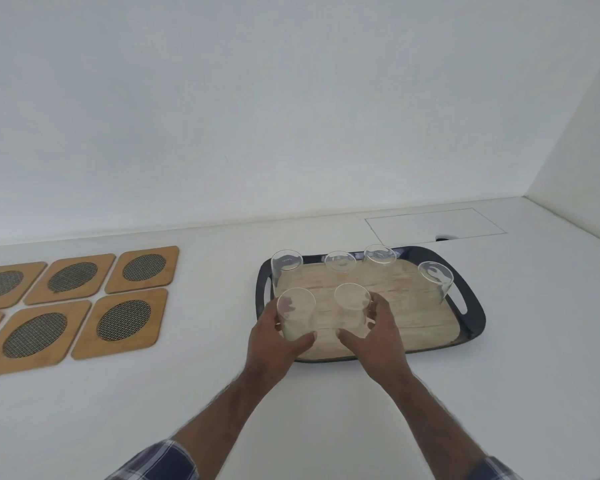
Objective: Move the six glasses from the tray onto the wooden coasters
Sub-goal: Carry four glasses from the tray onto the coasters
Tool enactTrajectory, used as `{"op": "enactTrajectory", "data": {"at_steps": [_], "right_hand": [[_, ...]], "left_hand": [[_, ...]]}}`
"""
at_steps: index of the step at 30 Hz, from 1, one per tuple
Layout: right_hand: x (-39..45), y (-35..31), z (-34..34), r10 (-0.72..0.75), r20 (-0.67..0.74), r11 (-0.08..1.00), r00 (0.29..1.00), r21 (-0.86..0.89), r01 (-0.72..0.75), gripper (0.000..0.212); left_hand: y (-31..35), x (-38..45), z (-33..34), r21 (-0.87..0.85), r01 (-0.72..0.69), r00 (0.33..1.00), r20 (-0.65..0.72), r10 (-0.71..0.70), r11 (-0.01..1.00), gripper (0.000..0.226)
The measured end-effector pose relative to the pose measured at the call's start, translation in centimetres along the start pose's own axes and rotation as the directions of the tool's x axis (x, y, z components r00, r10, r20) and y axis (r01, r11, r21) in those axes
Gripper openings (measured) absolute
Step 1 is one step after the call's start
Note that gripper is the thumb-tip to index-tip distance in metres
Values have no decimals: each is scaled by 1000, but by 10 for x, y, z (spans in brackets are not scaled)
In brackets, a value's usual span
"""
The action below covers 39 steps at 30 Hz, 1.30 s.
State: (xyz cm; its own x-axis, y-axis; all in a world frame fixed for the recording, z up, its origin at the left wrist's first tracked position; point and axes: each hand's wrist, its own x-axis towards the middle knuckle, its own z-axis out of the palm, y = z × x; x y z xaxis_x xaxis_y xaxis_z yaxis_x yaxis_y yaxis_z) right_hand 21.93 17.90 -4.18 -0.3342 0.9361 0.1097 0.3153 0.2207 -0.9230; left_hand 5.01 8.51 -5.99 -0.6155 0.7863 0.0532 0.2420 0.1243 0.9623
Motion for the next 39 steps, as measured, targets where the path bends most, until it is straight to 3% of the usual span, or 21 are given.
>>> {"op": "enactTrajectory", "data": {"at_steps": [10, 15, 22, 30, 39], "right_hand": [[14, 19, 15, 0, -17, 997, 1000, 76, 1, 77], [18, 21, 21, -53, -85, 997, 995, 59, 59, 64], [17, -9, 37, -186, -121, 976, 975, 89, 197, 69], [21, -60, 88, -305, -41, 938, 952, 160, 307, 62], [-6, -112, 196, -314, 106, 929, 944, 240, 282, 66]], "left_hand": [[16, -11, -20, -204, -41, 994, -106, 19, 978, 70], [17, -13, -39, -167, -51, 989, -145, 26, 985, 69], [16, -12, -75, -149, -78, 948, -317, 27, 986, 65], [2, -13, -143, -102, -60, 905, -425, 11, 993, 64], [-24, -12, -259, -53, -51, 879, -476, 20, 997, 63]]}}
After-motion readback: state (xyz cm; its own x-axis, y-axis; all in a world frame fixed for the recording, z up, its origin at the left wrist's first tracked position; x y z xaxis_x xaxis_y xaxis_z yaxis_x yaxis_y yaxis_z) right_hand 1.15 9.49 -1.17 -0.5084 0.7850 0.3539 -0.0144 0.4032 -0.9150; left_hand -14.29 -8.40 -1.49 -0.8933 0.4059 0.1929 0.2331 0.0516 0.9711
